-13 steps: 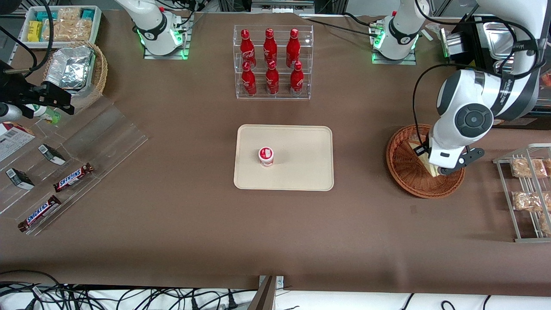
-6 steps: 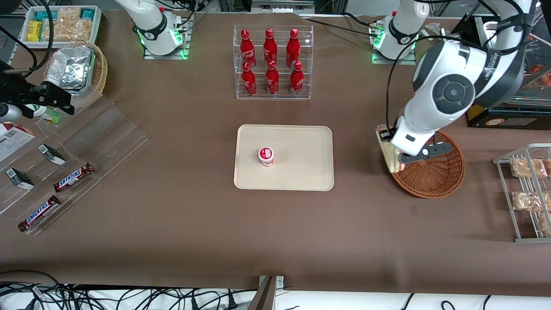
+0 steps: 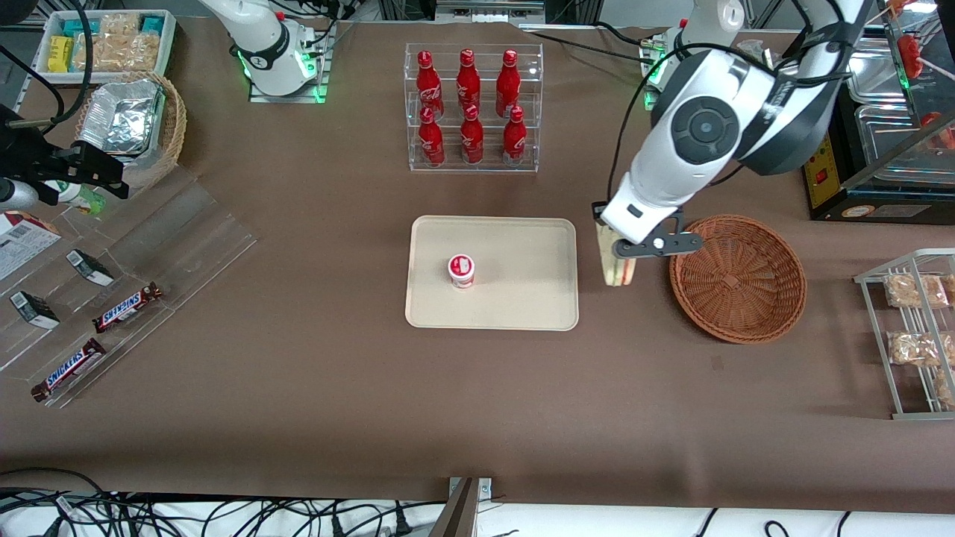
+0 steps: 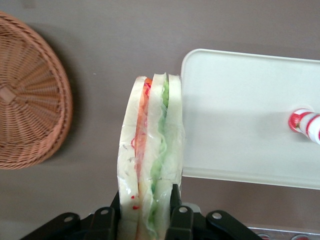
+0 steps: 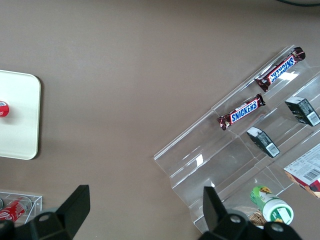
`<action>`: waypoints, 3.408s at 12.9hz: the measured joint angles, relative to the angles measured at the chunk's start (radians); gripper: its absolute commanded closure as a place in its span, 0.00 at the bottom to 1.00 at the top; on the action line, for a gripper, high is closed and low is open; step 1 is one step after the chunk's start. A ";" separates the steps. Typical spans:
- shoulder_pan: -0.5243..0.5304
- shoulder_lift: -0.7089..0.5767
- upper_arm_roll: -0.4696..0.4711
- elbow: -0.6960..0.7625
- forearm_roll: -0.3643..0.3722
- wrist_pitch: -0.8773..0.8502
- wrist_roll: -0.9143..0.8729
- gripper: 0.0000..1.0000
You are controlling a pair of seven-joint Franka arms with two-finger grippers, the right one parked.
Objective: Place sandwich from basket to tray
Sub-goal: 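Lift the sandwich out of the basket and carry it over the cream tray, then lower the sandwich onto the tray beside the yogurt cup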
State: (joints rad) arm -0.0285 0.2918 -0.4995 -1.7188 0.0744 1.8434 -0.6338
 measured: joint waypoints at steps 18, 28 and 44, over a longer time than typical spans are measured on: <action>-0.215 0.261 -0.002 0.000 0.281 0.267 -0.362 0.62; -0.234 0.319 -0.001 0.001 0.364 0.300 -0.432 0.62; -0.247 0.351 0.000 0.001 0.431 0.314 -0.519 0.57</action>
State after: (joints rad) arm -0.2752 0.6425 -0.4998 -1.7182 0.5057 2.1571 -1.1530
